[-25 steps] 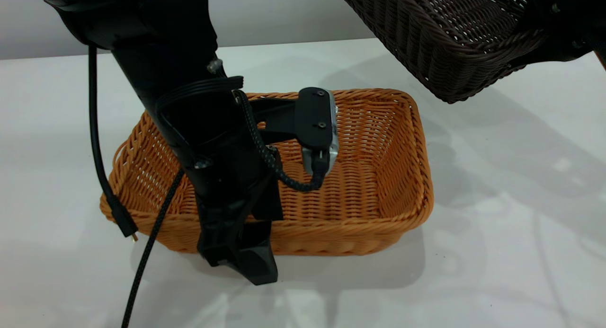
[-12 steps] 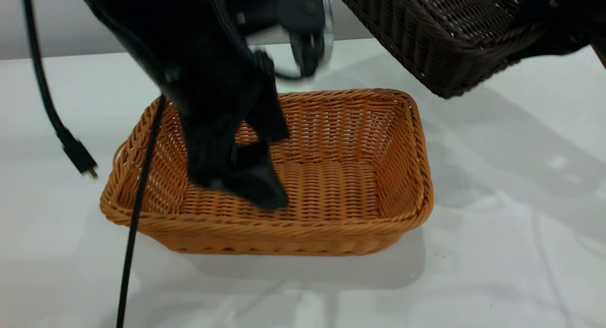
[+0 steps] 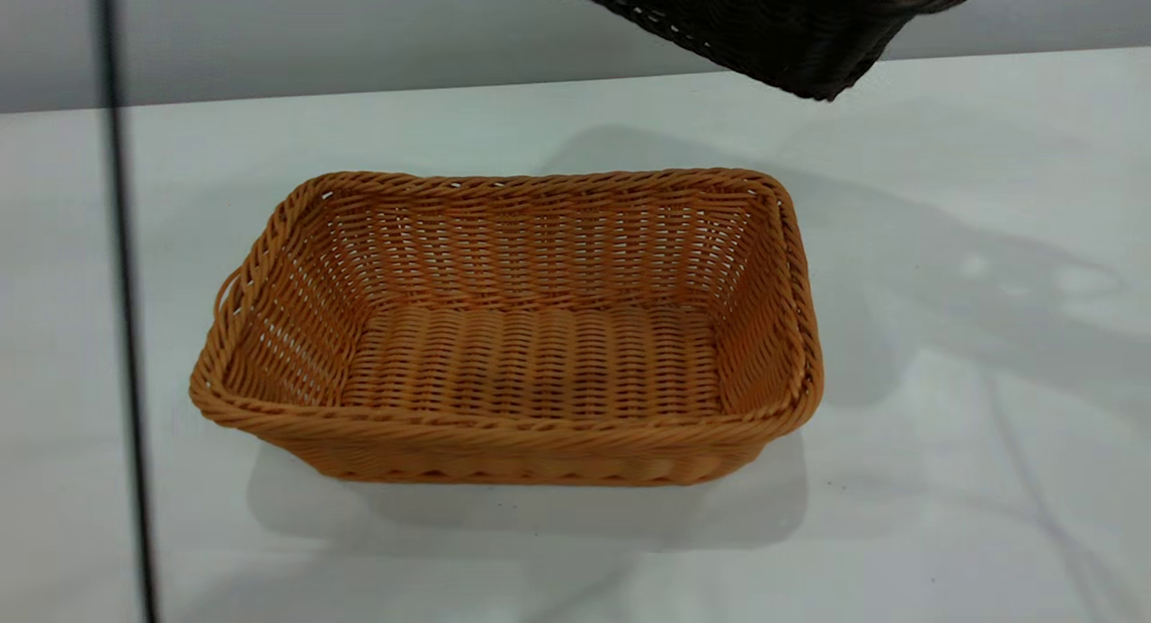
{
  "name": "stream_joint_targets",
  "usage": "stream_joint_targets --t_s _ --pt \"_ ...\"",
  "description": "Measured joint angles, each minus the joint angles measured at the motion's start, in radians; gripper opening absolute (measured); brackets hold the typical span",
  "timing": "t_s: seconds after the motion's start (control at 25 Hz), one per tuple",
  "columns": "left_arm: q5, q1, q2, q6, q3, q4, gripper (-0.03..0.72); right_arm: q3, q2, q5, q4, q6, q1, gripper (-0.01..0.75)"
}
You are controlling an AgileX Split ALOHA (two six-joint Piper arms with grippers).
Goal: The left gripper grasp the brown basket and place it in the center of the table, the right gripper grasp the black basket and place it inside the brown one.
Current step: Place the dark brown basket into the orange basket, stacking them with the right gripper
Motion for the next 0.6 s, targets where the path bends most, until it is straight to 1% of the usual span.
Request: stream_joint_targets --t_s 0.16,0.28,0.44,0.52,0.6 --pt "-0.035 0.000 -0.086 -0.034 -0.074 0.000 0.667 -0.078 0.002 0.147 -0.105 -0.067 0.001 0.121" --pt "-0.062 0.000 -0.111 -0.034 -0.115 -0.001 0.667 -0.100 0.024 0.237 -0.105 -0.119 0.002 0.121" --pt "-0.064 0.000 -0.108 -0.029 -0.125 -0.001 0.667 -0.100 0.074 0.376 -0.105 -0.180 0.033 0.121" --pt "-0.084 0.000 -0.108 -0.029 -0.125 -0.006 0.667 -0.102 0.104 0.408 -0.106 -0.182 0.065 0.121" --pt "-0.082 0.000 -0.108 -0.029 -0.125 -0.006 0.667 -0.116 0.127 0.411 -0.103 -0.184 0.100 0.121"
